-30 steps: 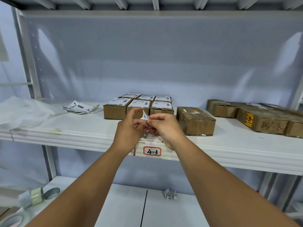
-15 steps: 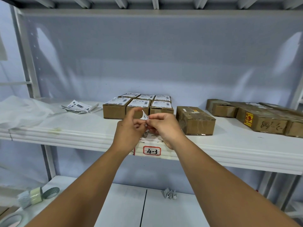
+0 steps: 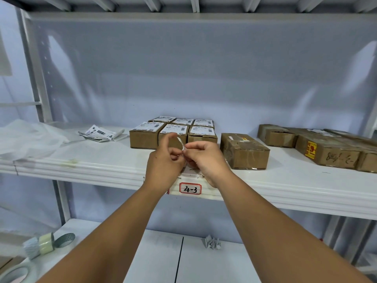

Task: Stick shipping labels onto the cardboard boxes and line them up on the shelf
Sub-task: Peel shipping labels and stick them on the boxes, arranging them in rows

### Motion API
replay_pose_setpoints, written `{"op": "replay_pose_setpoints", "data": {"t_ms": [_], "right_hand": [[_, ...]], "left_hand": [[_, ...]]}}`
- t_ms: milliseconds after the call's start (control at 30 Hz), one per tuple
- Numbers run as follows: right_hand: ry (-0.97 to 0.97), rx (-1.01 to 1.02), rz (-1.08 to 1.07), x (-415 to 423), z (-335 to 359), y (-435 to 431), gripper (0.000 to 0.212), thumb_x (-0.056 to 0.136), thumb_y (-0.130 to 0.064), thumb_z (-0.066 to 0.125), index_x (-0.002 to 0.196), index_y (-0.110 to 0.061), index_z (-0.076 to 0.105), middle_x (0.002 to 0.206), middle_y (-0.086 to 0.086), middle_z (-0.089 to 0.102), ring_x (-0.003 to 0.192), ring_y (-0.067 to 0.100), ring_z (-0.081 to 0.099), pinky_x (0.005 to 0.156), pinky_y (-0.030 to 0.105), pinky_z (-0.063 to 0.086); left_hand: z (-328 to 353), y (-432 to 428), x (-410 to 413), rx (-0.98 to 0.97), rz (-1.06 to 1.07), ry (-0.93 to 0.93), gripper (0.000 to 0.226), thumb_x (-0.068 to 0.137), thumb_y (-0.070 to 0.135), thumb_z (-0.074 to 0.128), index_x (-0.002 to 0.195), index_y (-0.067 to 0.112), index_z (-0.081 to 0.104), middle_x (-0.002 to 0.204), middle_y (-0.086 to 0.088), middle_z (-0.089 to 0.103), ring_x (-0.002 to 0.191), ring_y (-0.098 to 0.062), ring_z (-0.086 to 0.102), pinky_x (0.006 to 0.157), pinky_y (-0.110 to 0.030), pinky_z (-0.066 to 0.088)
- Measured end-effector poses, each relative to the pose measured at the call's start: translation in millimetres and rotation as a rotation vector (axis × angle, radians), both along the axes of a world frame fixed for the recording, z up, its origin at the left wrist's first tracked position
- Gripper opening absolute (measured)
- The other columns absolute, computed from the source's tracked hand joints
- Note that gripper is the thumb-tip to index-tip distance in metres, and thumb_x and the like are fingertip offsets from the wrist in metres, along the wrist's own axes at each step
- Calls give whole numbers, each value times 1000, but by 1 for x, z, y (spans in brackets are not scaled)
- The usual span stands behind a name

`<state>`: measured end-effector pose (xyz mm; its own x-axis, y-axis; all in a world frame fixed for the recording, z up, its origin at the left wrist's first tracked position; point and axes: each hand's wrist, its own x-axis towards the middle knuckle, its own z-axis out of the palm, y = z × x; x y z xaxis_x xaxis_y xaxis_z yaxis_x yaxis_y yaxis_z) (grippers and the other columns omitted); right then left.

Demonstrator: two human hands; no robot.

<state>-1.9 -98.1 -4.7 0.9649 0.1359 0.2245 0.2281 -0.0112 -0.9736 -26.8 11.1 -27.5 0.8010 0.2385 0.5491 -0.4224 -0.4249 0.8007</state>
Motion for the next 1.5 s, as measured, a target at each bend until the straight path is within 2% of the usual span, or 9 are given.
{"op": "replay_pose_setpoints", "data": {"t_ms": [167, 467, 633, 767, 867, 967, 1067, 1200, 1500], "right_hand": [[-49, 0, -49, 1, -2, -1, 18, 88, -5, 62, 106, -5, 66, 70, 1, 61, 53, 9, 49, 59, 26, 44], [-88, -6, -62, 4, -4, -1, 16, 88, -11, 65, 102, -4, 70, 81, 3, 67, 67, 11, 58, 75, 29, 51], [-89, 7, -41, 4, -5, -2, 16, 89, -11, 64, 103, -6, 70, 84, 4, 68, 68, 11, 60, 75, 31, 52], [-91, 31, -36, 4, -5, -2, 15, 88, -9, 64, 103, -7, 67, 91, 7, 67, 74, 11, 61, 75, 24, 52], [-77, 64, -29, 3, -4, 0, 10, 87, -3, 64, 93, -11, 66, 94, 13, 67, 75, 15, 62, 71, 23, 53], [-72, 70, -41, 3, -4, 0, 15, 86, -1, 64, 80, -14, 61, 87, 12, 66, 74, 18, 63, 74, 28, 54], [-57, 117, -11, 1, -3, -2, 19, 88, -1, 62, 72, -10, 58, 76, 9, 65, 70, 18, 63, 79, 34, 55], [9, 210, 82, 0, -1, -4, 13, 89, -5, 62, 76, -4, 64, 75, 9, 68, 71, 16, 67, 80, 29, 57], [30, 205, 120, -1, 1, -7, 14, 86, 2, 62, 74, -3, 65, 72, 6, 66, 70, 12, 64, 74, 19, 55]], "left_hand": [[2, 5, -2, -35, -86, 35, 54, 87, 4, 62, 126, 37, 44, 82, 15, 67, 79, -3, 64, 69, -12, 47], [5, 11, -2, -122, -163, 65, 52, 89, 5, 61, 132, 31, 46, 90, 8, 73, 82, -6, 70, 81, -28, 54], [4, 9, -4, -95, -129, 44, 47, 90, 6, 58, 130, 31, 49, 87, 11, 73, 78, -3, 69, 77, -24, 53], [4, 8, -2, -156, -142, 53, 40, 92, 4, 55, 125, 25, 51, 93, 4, 72, 76, -15, 69, 76, -26, 54], [6, 8, -2, -211, -159, 56, 35, 93, 5, 53, 122, 25, 51, 90, 2, 72, 69, -9, 66, 67, -17, 51], [5, 7, -2, -135, -109, 40, 37, 91, 7, 58, 121, 27, 51, 91, 4, 72, 73, -3, 67, 64, -9, 48], [3, 6, -2, -126, -91, 22, 35, 86, 11, 67, 114, 27, 55, 89, 7, 72, 79, -5, 68, 71, -16, 51], [2, 5, 0, -135, -71, -29, 20, 84, 4, 67, 96, 19, 64, 86, 5, 70, 80, -1, 66, 71, -11, 51], [1, 6, -1, -51, 13, -58, 14, 85, 13, 68, 93, 22, 73, 82, 14, 70, 75, 5, 64, 73, -9, 49]]}}
